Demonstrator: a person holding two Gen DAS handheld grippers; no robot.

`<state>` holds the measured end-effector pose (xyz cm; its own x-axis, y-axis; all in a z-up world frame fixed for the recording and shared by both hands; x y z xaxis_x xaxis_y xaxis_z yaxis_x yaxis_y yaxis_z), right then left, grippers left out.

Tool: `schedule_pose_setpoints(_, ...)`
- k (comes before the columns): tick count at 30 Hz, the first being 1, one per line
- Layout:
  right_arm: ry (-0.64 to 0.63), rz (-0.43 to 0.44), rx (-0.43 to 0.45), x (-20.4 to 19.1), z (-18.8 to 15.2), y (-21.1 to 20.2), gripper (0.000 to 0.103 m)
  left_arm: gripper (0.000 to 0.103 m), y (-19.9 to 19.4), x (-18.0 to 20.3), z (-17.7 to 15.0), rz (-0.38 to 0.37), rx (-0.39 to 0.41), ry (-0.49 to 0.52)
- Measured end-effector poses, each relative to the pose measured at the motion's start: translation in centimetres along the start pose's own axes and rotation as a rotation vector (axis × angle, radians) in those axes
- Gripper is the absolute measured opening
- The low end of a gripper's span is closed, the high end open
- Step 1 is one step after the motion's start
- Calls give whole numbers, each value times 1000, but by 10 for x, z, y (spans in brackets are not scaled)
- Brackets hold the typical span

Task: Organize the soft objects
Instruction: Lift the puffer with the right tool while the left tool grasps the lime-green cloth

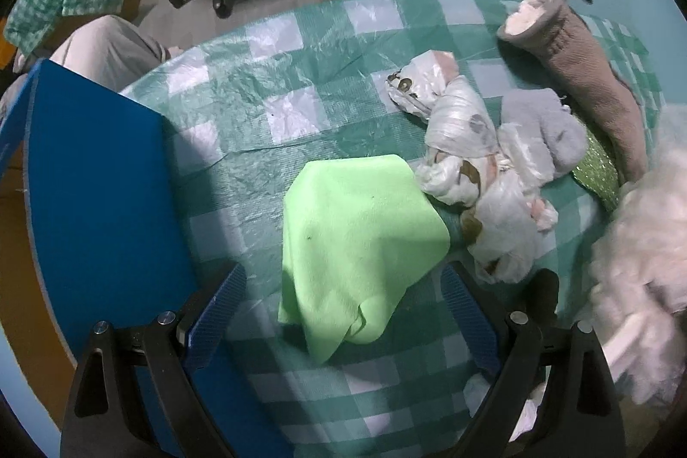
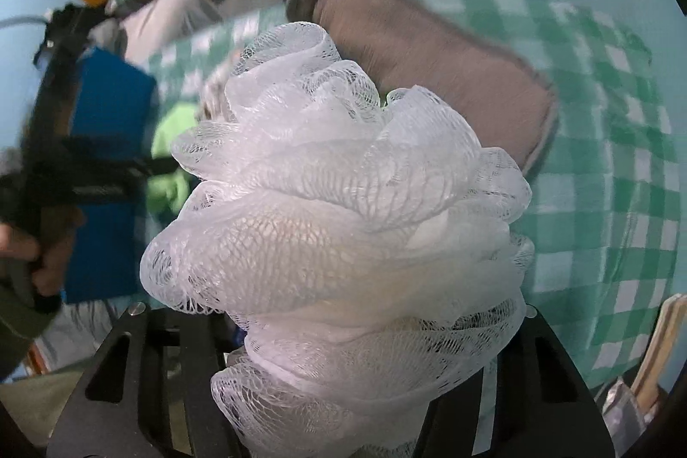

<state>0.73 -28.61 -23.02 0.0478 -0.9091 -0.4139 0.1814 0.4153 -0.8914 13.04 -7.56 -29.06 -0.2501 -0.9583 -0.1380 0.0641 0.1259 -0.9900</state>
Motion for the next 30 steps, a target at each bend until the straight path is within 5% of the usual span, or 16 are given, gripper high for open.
schedule_pose_setpoints(17,18,-55,28,4,26,9,56,91,36,2,8,24,-24,27)
schedule_pose_setpoints(23,21,-52,21,3,24,11,56,68,27,10,-2,-8,10,44)
schedule_pose_setpoints(28,10,-45,23,0,20,9,56,20,15,27,-10,-17,27,101)
schedule_pose_setpoints(30,5,-43,27,-2,20,8,56,14,13,29,-14,-22,21,100)
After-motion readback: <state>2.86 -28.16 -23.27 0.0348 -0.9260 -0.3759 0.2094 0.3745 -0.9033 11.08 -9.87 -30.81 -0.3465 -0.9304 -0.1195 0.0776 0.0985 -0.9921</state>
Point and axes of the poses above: each gripper's, at about its wrist camera, not at the fingertips, and y roughly the way its jaws point, x to its right, z to its top, the point moved 8 cm from there along y, roughly the way its jaws point, and after that the axes turned 7 degrees about z, right-handed, at the moved point
